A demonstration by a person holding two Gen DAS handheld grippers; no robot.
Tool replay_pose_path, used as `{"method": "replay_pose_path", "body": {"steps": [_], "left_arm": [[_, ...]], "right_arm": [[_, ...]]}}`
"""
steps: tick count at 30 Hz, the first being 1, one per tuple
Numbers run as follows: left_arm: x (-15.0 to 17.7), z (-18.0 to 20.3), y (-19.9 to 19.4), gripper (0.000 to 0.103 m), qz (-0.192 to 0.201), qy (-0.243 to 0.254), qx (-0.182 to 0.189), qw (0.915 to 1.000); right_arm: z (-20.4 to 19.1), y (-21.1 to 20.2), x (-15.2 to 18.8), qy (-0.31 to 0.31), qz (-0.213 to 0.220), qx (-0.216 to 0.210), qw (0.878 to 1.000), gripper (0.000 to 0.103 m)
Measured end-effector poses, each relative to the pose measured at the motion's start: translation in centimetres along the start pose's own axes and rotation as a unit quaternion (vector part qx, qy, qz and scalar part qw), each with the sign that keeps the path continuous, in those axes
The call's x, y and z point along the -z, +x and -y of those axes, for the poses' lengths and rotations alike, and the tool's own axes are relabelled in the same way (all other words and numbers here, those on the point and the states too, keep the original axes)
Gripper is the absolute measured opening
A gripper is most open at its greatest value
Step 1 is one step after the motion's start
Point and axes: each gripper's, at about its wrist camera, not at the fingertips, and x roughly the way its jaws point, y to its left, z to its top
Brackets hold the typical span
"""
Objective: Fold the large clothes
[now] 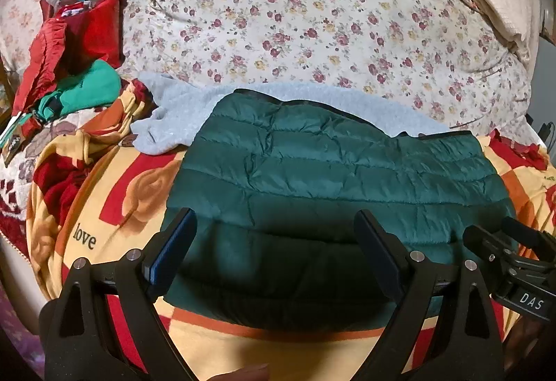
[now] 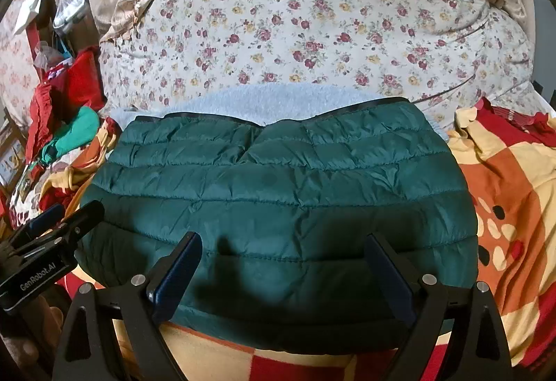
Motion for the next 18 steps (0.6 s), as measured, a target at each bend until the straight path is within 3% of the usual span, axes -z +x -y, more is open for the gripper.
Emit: {"method": "replay_pose_path", "body": {"steps": [18], "left_arm": [[-0.08, 0.03, -0.33, 0.092, 0.009, 0.001, -0.005, 1.0]], "right_arm": [[-0.34, -0.12, -0.17, -0.003, 0.002, -0.001, 1.0, 0.093]]}}
